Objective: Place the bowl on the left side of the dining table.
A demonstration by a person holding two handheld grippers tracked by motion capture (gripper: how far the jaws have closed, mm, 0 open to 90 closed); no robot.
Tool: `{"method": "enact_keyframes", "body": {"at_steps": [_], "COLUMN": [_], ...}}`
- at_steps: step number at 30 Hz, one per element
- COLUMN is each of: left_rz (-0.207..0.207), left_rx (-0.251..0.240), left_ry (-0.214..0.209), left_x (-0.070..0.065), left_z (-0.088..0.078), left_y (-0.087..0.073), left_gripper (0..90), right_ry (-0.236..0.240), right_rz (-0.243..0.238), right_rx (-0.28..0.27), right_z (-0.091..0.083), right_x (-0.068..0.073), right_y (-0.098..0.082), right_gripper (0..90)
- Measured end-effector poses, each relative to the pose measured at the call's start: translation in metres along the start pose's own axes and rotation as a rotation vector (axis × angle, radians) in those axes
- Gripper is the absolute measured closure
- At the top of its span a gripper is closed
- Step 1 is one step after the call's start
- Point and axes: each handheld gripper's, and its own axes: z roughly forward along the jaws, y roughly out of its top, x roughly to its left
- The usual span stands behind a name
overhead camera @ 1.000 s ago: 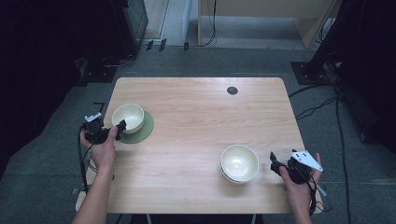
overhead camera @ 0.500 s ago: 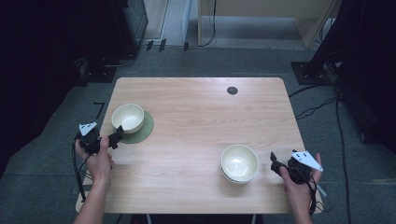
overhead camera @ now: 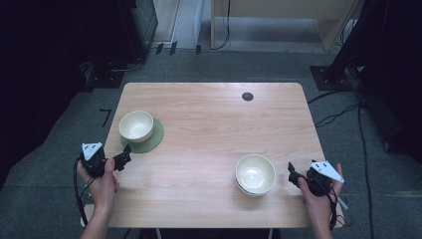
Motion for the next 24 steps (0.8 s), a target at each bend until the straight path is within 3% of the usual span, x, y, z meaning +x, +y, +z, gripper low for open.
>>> {"method": "enact_keyframes", "body": {"at_steps": [14, 24], "left_rz": [0.061, 0.082], "left_rx": [0.014, 0.029], "left_ry": [-0.021, -0.017], "left_x": [-0.008, 0.001], "left_z": [-0.015, -0.025], "left_y": [-0.027, -0.040], "left_gripper": [0.0, 0.0], "right_ry": [-0.001, -0.004], "right_rz": [-0.001, 0.000], "right_rx": [0.001, 0.003], "right_z": [0.000, 0.000], "right_x": [0.001, 0.001], "right_y": [0.000, -0.001], "right_gripper": [16.5, 16.5]}}
